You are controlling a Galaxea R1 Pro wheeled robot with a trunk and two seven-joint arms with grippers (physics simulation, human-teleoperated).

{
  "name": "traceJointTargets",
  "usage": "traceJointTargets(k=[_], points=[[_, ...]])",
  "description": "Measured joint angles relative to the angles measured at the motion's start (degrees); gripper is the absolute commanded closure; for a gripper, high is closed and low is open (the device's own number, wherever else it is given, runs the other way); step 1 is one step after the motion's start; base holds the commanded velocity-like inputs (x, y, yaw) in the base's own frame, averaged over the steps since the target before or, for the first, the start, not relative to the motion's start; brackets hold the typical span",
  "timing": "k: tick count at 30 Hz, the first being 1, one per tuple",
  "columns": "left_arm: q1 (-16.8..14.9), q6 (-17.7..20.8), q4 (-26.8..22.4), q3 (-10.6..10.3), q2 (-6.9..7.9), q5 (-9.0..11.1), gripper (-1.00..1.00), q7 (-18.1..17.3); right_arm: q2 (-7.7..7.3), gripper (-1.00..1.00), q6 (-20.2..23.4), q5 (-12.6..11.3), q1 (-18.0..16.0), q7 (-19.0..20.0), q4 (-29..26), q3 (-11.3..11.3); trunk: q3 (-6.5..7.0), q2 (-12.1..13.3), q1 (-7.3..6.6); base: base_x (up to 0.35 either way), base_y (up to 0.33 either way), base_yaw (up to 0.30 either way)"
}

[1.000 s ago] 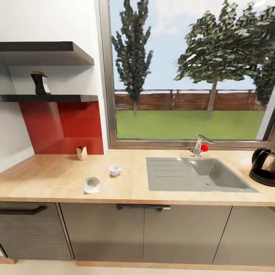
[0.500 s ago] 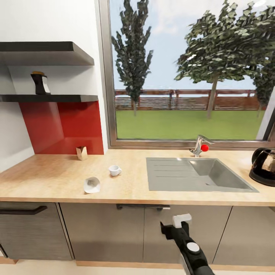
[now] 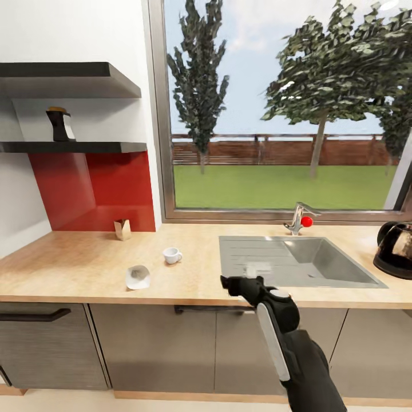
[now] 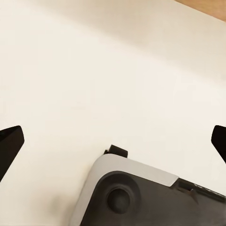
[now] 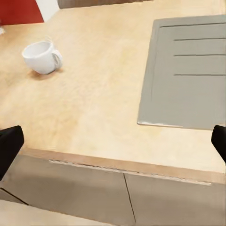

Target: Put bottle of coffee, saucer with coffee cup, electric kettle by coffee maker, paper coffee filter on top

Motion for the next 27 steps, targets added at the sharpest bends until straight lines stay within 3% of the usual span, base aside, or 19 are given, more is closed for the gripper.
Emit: traceJointTargets(k=[3, 4, 8, 10, 12, 17, 27], points=[[0.0, 0.0, 0.0, 0.0, 0.02, 0.0, -1.0, 0.0, 0.0, -1.0, 4.6, -5.9, -5.1, -4.8, 0.0, 0.0, 0.0, 0.0, 0.0, 0.0, 0.0, 0.0], [0.0, 0.0, 0.0, 0.0, 0.01, 0.0, -1.0, 0.0, 0.0, -1.0, 11.4, -12.9, -10.7, -11.3, 0.4, 0.1, 0.01, 0.0, 0.0, 0.0, 0.0, 0.0], [0.0, 0.0, 0.0, 0.0, 0.02, 0.0, -1.0, 0.0, 0.0, -1.0, 12.8, -16.2, -17.9, -15.3, 3.3, 0.1, 0.0, 0.0, 0.0, 0.0, 0.0, 0.0], [0.0, 0.0, 0.0, 0.0, 0.02, 0.0, -1.0, 0.0, 0.0, -1.0, 12.8, -15.8, -22.6, -16.2, 9.0, 0.1, 0.0, 0.0, 0.0, 0.0, 0.0, 0.0], [0.0, 0.0, 0.0, 0.0, 0.02, 0.1, -1.0, 0.0, 0.01, -1.0, 12.8, -13.6, -27.3, -16.5, 16.1, 0.0, 0.0, 0.0, 0.0, 0.0, 0.0, 0.0], [0.0, 0.0, 0.0, 0.0, 0.09, 0.1, -1.0, 0.0, 0.01, -1.0, 12.8, -10.4, -36.1, -16.6, 28.0, -0.2, 0.0, 0.0, 0.0, 0.0, 0.0, 0.0], [0.0, 0.0, 0.0, 0.1, 0.16, 0.2, -1.0, 0.0, 0.01, -1.0, 12.8, -10.2, -57.2, -16.6, 57.9, -1.9, 0.0, 0.0, 0.0, 0.0, 0.0, 0.0]])
